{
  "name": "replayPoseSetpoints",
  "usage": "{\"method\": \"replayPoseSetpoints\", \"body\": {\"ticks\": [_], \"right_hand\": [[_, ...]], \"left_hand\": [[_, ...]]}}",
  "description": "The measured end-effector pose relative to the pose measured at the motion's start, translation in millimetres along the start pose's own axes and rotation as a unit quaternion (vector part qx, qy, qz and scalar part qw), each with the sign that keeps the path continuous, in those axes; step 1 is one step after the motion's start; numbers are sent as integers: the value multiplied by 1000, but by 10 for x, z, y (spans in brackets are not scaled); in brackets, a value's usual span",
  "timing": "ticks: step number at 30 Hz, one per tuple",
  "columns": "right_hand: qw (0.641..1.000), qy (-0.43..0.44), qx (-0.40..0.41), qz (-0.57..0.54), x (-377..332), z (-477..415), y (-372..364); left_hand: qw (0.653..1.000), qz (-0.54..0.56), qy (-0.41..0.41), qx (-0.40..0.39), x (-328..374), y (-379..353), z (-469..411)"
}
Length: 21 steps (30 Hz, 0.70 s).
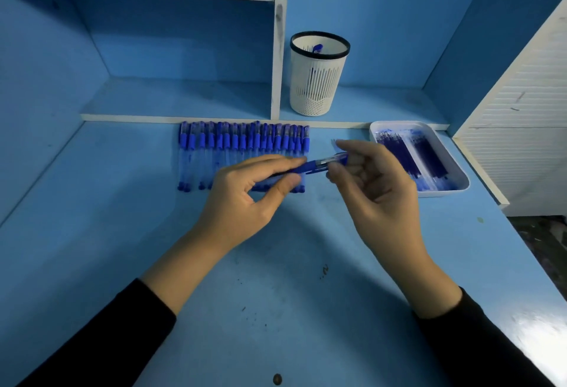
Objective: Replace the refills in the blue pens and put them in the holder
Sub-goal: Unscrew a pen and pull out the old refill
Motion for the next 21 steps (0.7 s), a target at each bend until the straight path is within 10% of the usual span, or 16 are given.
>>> {"method": "replayPoseSetpoints", "body": {"ticks": [13,21], "right_hand": [[946,191,250,76,-545,-1117,349],[936,237,131,224,-184,-1786,-260]], "left_hand": [[952,-251,111,-133,-897,-189,-372],[943,-284,106,-138,-883,-237,-309]]}}
Point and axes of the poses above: each hand's wrist, its own z-axis away from the middle knuckle, its own y-axis out of the back of the hand, x = y × z, the point moved 6 cm from there along -z, towards the middle knuckle, and after that the axes turned 12 degrees about x, right-handed, at the moved point
